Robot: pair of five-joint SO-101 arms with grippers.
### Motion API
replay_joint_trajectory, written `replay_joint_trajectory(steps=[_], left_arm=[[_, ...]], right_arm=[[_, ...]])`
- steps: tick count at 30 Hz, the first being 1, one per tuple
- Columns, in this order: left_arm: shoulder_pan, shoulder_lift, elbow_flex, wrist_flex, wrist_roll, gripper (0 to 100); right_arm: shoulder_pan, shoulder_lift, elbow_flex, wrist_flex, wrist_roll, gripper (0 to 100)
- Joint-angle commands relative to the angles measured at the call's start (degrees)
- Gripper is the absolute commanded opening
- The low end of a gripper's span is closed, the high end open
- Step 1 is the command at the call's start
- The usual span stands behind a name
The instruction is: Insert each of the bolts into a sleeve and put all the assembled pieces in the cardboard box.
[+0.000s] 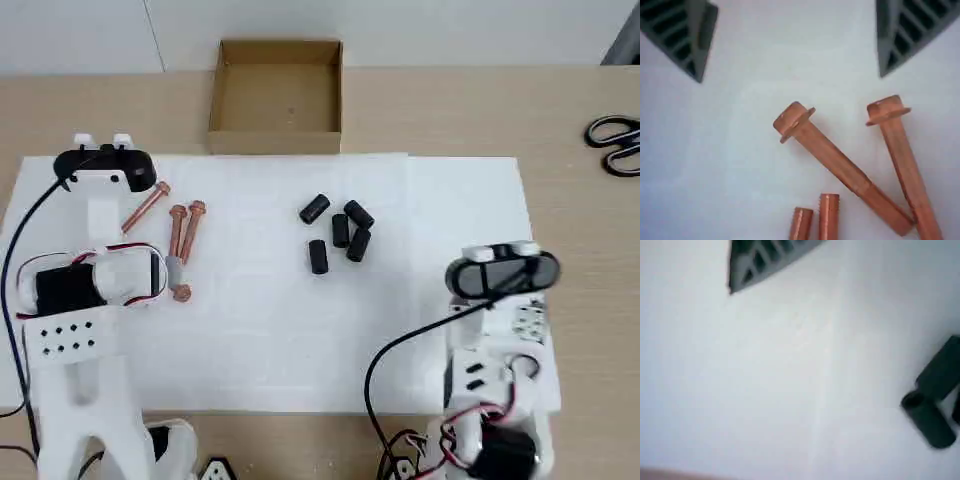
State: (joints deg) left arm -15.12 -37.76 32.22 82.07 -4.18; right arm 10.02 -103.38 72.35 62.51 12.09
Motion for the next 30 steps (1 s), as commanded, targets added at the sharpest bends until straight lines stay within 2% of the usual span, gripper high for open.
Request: replay_joint_trajectory(steps=[1,7,13,17,20,23,30], left_arm=[[-0.4,0.1,-2.6,-2.5,0.1,21],[-0.5,0.1,-2.7,-2.6,0.1,21],[-0.3,0.1,-2.4,-2.5,0.1,21],[-0.4,0.1,-2.4,-2.5,0.1,21],[-0.4,0.2,-2.4,-2.5,0.1,21],[-0.4,0.4,-2.4,-2.5,0.1,21],[-0.5,0.4,-2.4,-2.4,0.1,21]], right_arm=[[3.4,-0.3,-10.0,-0.7,1.4,21.7],[3.7,8.3,-24.0,-5.9,1.3,21.7],[3.5,36.0,-41.9,-5.7,1.3,21.7],[1.6,60.2,-54.0,5.8,1.1,21.7],[-4.0,77.6,-64.0,21.8,1.3,21.7],[-10.2,91.4,-73.7,32.3,1.3,21.7],[-19.4,109.5,-84.6,34.1,1.0,21.7]])
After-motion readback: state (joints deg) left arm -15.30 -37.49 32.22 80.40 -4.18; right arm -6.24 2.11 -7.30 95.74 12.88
